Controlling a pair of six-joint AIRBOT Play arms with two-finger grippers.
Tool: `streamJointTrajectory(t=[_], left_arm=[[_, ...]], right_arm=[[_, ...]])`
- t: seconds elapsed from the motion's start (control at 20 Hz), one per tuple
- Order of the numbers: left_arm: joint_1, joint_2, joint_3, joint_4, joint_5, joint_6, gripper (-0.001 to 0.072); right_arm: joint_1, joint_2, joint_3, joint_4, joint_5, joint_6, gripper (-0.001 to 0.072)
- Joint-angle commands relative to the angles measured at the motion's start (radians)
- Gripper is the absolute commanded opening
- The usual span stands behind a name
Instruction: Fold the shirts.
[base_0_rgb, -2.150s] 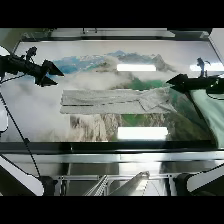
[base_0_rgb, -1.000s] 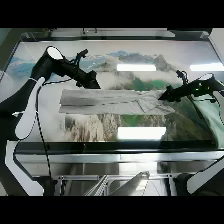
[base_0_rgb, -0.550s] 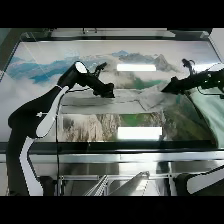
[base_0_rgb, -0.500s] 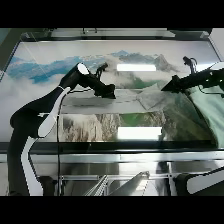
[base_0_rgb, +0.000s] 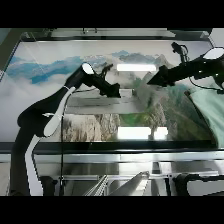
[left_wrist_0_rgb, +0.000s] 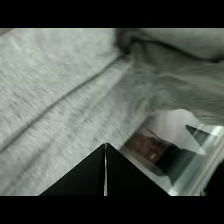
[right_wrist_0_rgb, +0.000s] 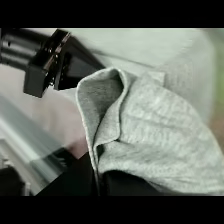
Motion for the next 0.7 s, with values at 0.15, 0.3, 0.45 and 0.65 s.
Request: streamJointTrajectory(t=[0.15,0.3,0.45,0.65], left_arm=[[0.304,0.361,-0.092,-0.028,-0.164,0.01,0.001],[0.448,0.505,-0.212,-0.027,-0.161,0.01,0.001],[0.529,0.6,-0.343,-0.027,-0.162,0.051,0.0011],[0.557,0.671,-0.5,-0.027,-0.162,0.092,0.0011]], right_arm=[[0.348,-0.017,0.001,0.359,-0.46,-0.132,0.0013],[0.565,-0.111,0.004,0.444,-0.763,-0.276,0.0014],[0.716,-0.286,0.074,0.481,-0.902,-0.366,0.0015],[0.773,-0.448,0.208,0.541,-0.862,-0.369,0.0636]])
